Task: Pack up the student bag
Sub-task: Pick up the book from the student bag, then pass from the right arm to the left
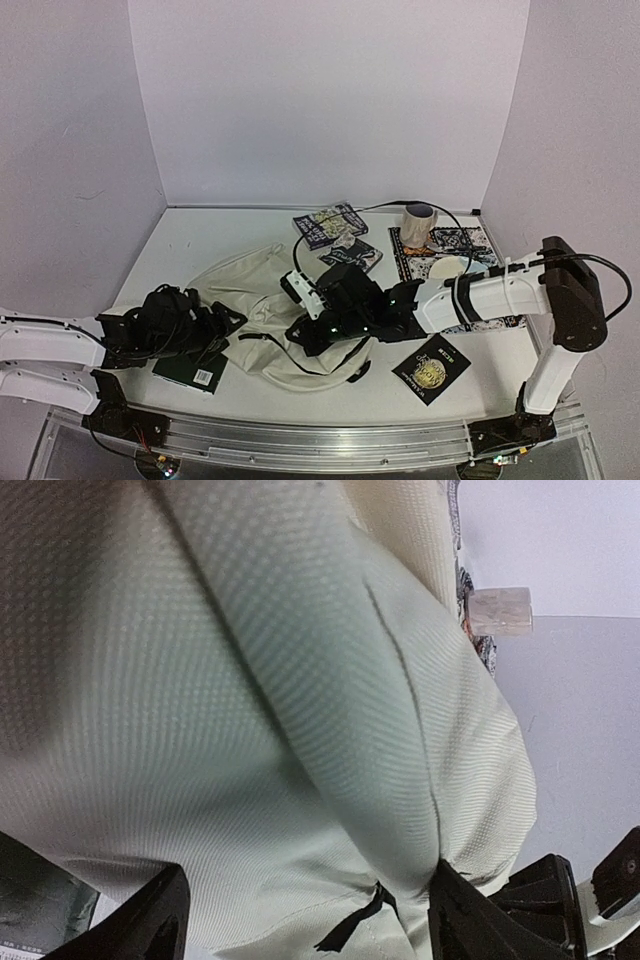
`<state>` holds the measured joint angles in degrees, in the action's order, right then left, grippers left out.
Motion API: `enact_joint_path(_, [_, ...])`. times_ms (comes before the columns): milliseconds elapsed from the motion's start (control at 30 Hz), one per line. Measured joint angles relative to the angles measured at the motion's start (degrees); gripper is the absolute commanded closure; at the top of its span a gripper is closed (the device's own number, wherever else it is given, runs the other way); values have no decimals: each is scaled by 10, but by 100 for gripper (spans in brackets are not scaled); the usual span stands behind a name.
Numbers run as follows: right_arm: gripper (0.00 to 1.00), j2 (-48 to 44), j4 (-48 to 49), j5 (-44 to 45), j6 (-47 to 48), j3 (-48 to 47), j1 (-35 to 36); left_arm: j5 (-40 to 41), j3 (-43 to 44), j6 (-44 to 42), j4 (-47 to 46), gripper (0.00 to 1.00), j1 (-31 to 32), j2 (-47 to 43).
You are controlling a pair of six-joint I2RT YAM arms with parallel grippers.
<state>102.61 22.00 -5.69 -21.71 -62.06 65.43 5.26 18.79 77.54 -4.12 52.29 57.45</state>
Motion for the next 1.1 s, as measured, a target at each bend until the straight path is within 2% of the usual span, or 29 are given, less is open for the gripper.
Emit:
enact_joint_path(300, [100, 0, 7, -14, 1, 0, -4, 3, 38, -25, -18, 36, 0, 22])
enact_joint_path(400, [100, 0, 7, -14, 4, 0, -6, 3, 52, -30, -28, 44, -1, 45])
enact_joint_path(533, [100, 0, 7, -14, 8, 0, -6, -1, 62, -38, -40, 60, -2, 68])
enact_joint_path(800, [100, 0, 8, -13, 9, 0, -8, -6, 90, -57, -55, 99, -2, 94])
enact_joint_path(1000, [100, -6, 8, -5, 11, 5, -9, -8, 90, -60, -62, 100, -2, 94])
enact_joint_path(1100, [90, -16, 8, -1, 11, 13, -12, -11, 90, -60, -65, 100, -2, 93])
